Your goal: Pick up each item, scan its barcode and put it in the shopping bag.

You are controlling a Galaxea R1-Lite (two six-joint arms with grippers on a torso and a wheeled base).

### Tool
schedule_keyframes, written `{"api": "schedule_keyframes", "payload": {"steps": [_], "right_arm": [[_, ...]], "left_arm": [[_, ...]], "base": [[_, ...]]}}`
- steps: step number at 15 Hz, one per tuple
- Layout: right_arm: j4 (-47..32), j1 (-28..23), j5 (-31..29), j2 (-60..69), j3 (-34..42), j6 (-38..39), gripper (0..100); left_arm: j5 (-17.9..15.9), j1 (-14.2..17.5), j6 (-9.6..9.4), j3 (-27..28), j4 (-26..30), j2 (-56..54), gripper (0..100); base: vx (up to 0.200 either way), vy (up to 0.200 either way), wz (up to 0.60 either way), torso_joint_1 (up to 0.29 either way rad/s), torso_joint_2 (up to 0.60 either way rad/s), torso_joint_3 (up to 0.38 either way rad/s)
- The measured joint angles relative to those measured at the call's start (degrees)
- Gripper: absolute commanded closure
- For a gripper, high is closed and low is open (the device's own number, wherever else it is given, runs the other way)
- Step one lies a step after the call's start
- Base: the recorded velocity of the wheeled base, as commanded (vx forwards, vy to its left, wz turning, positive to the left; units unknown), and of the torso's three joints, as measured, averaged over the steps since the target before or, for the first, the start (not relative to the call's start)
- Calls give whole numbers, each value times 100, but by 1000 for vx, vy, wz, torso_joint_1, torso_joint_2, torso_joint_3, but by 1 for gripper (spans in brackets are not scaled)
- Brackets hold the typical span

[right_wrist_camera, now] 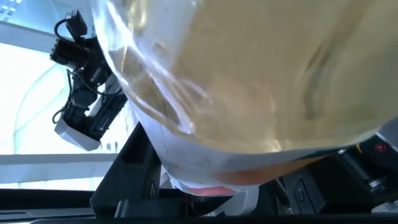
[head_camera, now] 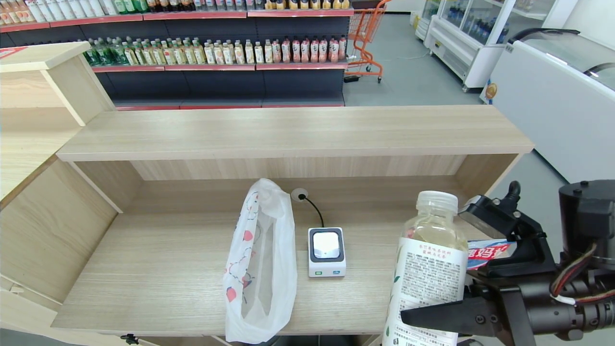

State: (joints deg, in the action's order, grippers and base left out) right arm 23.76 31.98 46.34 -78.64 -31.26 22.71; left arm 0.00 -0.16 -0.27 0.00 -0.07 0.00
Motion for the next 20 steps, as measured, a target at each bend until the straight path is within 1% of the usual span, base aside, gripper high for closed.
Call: {"api": "schedule_keyframes", "payload": {"steps": [6, 8, 9, 10, 11, 12, 13, 14, 15, 16, 18, 19, 20], "right_arm": [[10, -4, -101, 28, 0, -46, 100], [10, 0, -123, 28, -2, -277, 100], [16, -1, -206, 28, -2, -541, 100], [24, -15, -463, 28, -2, -955, 100], [51, -59, -908, 28, -5, -1607, 100], [122, -152, -1310, 23, 1, -2549, 100], [306, -296, -1558, 17, 44, -3467, 100], [656, -530, -1754, 0, 119, -4370, 100], [1302, -762, -1866, -51, 221, -4966, 100], [1853, -911, -1913, -121, 315, -5287, 100], [2271, -1087, -1888, -363, 474, -5925, 100], [2471, -1145, -1723, -484, 485, -6294, 100], [2636, -1250, -1334, -669, 508, -6760, 100]], "left_arm": [[0, -2, 2, 0, 0, 0, 0], [0, -2, 0, 0, 0, 0, 0], [0, -5, 2, 0, 0, 0, 0], [0, -5, 2, 0, 2, 0, 0], [0, -5, 0, 0, 0, 0, 0], [0, 0, 2, 0, 0, 0, 0], [0, 0, 0, 0, 0, 0, 0], [0, 0, 2, 0, 0, 0, 0], [0, 0, 0, 0, 0, 0, 0], [0, 0, 2, 0, 0, 0, 0], [0, 0, 2, 0, 0, 0, 0], [0, 0, 0, 0, 0, 0, 0], [0, -2, 0, 0, 0, 0, 0]], "base": [[0, 0, 0, 0, 0, 0], [0, 0, 0, 0, 0, 0], [0, 0, 0, 0, 0, 0], [0, 0, 0, 0, 0, 0], [0, 0, 0, 0, 0, 0], [0, 0, 0, 0, 0, 0], [0, 0, 0, 0, 0, 0], [0, 0, 0, 0, 0, 0], [0, 0, 0, 0, 0, 0], [0, 0, 0, 0, 0, 0], [0, 0, 0, 0, 0, 0], [0, 0, 0, 0, 0, 0], [0, 0, 0, 0, 0, 0]]}}
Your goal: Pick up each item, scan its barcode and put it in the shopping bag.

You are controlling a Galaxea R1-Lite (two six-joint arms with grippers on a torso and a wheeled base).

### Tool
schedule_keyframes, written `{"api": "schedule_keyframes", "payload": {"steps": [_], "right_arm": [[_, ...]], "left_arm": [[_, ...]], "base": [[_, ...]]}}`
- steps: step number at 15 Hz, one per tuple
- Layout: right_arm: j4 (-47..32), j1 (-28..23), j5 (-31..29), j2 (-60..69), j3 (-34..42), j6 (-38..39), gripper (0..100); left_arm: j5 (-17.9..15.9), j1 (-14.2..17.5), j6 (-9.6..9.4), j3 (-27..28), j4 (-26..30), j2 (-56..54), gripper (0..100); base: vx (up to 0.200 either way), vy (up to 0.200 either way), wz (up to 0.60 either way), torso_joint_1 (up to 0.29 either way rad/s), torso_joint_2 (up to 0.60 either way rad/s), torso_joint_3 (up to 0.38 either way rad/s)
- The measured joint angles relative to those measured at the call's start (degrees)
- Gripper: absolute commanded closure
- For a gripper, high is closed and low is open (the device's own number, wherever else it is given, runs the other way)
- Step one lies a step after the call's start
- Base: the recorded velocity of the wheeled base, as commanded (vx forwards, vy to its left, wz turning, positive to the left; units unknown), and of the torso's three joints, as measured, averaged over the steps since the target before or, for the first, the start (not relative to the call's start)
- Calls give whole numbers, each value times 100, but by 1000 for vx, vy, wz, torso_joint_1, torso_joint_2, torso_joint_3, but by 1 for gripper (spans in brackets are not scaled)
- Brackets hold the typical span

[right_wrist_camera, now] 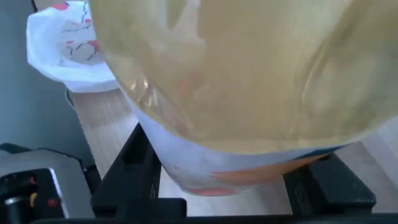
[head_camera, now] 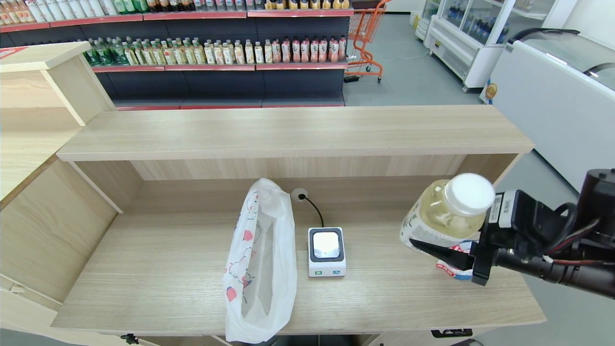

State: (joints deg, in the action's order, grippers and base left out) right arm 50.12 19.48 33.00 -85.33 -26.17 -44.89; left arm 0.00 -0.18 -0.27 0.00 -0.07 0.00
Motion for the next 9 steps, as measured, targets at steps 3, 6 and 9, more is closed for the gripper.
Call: {"api": "schedule_keyframes", "payload": {"steps": [3, 6, 9], "right_arm": [[591, -419, 1640, -603, 21, -1150, 100], [717, -761, 2191, -1172, 189, -1924, 100], [728, -805, 2450, -1958, -127, -2460, 100]], "left_arm": [[0, 0, 2, 0, 0, 0, 0], [0, 2, 2, 0, 0, 0, 0], [0, -2, 2, 0, 0, 0, 0]], "base": [[0, 0, 0, 0, 0, 0], [0, 0, 0, 0, 0, 0], [0, 0, 0, 0, 0, 0]]}}
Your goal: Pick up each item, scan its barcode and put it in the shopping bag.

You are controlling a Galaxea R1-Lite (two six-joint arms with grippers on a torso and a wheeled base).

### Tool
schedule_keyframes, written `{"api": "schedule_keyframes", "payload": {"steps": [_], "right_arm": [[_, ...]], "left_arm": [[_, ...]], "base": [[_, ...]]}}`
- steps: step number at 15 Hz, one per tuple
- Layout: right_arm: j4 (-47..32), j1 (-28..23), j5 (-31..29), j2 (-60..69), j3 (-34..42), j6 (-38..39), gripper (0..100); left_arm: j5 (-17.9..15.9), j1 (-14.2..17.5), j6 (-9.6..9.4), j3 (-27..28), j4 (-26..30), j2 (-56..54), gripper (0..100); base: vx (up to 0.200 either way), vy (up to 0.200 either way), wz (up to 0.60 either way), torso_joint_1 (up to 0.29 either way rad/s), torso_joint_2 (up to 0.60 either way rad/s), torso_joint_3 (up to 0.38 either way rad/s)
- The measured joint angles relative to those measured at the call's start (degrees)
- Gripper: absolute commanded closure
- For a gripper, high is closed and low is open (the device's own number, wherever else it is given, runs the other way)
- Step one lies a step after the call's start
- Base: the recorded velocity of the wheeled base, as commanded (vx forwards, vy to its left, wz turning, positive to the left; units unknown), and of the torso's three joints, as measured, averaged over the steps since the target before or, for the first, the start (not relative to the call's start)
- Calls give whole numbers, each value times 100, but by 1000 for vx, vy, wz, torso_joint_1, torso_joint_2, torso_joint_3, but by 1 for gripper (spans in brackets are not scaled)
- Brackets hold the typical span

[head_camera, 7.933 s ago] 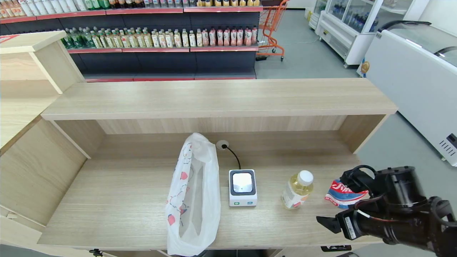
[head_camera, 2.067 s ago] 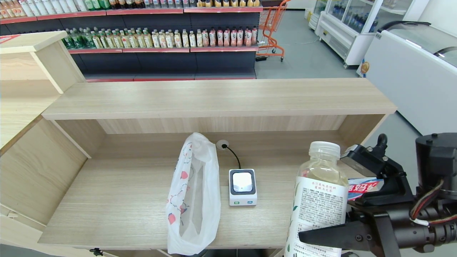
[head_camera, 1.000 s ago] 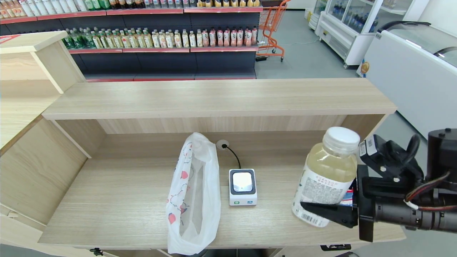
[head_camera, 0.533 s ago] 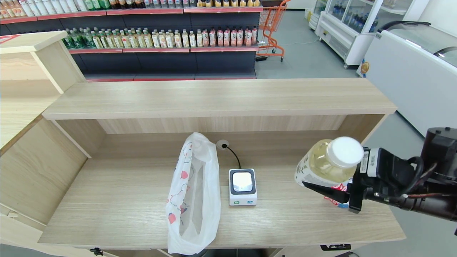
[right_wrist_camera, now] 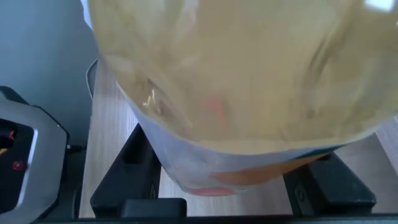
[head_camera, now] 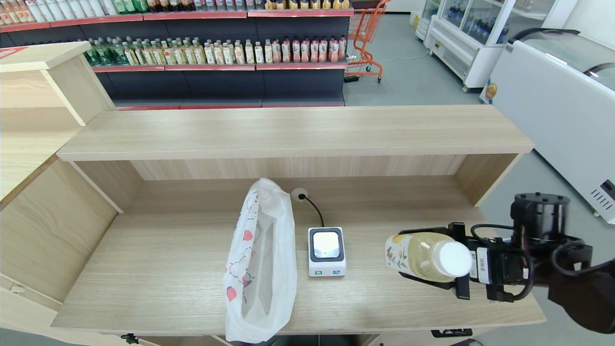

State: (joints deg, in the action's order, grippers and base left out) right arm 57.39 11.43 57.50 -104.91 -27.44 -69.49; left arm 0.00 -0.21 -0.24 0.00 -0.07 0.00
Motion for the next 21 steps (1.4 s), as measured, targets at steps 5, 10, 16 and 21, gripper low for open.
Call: {"api": "schedule_keyframes", "payload": {"steps": [5, 10, 16, 21], "right_arm": [[-106, 127, 512, -1242, -1335, -480, 100], [-143, 485, 607, -2088, -2107, -650, 100], [-143, 601, 611, -2722, -2694, -945, 100], [-110, 722, 607, -3144, -3234, -969, 100]], "left_arm": [[0, 5, 0, 0, 0, 0, 0], [0, 5, 0, 0, 0, 0, 0], [0, 2, -2, 0, 0, 0, 0], [0, 2, 0, 0, 0, 0, 0]], "base": [[0, 0, 0, 0, 0, 0], [0, 0, 0, 0, 0, 0], [0, 0, 0, 0, 0, 0], [0, 0, 0, 0, 0, 0]]}}
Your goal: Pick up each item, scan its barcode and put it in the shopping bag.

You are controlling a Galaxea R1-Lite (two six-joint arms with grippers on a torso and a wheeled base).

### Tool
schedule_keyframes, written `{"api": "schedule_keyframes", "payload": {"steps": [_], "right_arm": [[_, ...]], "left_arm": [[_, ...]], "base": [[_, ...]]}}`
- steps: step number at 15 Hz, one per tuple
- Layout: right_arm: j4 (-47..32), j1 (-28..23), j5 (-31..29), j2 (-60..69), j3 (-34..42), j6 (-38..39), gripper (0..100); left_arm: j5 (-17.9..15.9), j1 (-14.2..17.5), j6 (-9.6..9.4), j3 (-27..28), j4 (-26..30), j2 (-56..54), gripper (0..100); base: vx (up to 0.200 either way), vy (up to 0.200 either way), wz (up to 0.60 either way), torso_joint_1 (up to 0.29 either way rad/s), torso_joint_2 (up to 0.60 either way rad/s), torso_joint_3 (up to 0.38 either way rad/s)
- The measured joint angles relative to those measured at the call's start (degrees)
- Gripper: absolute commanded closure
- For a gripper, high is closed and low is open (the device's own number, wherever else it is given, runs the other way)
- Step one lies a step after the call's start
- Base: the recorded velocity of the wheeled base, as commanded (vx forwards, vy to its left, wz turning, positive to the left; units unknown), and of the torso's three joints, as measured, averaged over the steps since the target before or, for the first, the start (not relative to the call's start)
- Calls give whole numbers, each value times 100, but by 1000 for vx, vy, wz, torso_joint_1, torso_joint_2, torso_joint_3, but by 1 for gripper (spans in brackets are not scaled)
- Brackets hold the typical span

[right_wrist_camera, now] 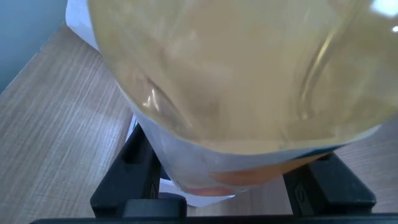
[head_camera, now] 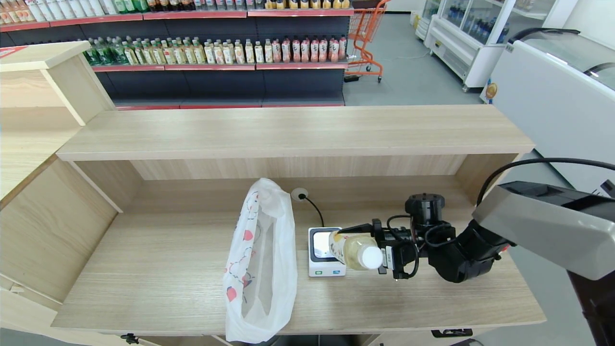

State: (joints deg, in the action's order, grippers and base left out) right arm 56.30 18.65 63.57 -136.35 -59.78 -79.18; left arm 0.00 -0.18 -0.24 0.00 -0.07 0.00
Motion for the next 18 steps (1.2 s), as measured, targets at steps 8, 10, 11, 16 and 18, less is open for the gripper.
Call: {"api": "schedule_keyframes", "payload": {"steps": [8, 10, 11, 16, 18], "right_arm": [[6, 174, -57, -621, -956, 0, 100], [0, 174, -57, -741, -1113, 0, 100], [6, 177, -60, -800, -1198, -4, 100], [22, 188, -49, -1051, -1420, -116, 100], [22, 190, -55, -1095, -1441, -118, 100]], "left_arm": [[0, -2, -2, 0, 0, 0, 0], [0, 2, -2, 0, 0, 0, 0], [0, 2, 0, 0, 0, 0, 0], [0, 0, 0, 0, 0, 0, 0], [0, 0, 0, 0, 0, 0, 0]], "base": [[0, 0, 0, 0, 0, 0], [0, 0, 0, 0, 0, 0], [0, 0, 0, 0, 0, 0], [0, 0, 0, 0, 0, 0], [0, 0, 0, 0, 0, 0]]}}
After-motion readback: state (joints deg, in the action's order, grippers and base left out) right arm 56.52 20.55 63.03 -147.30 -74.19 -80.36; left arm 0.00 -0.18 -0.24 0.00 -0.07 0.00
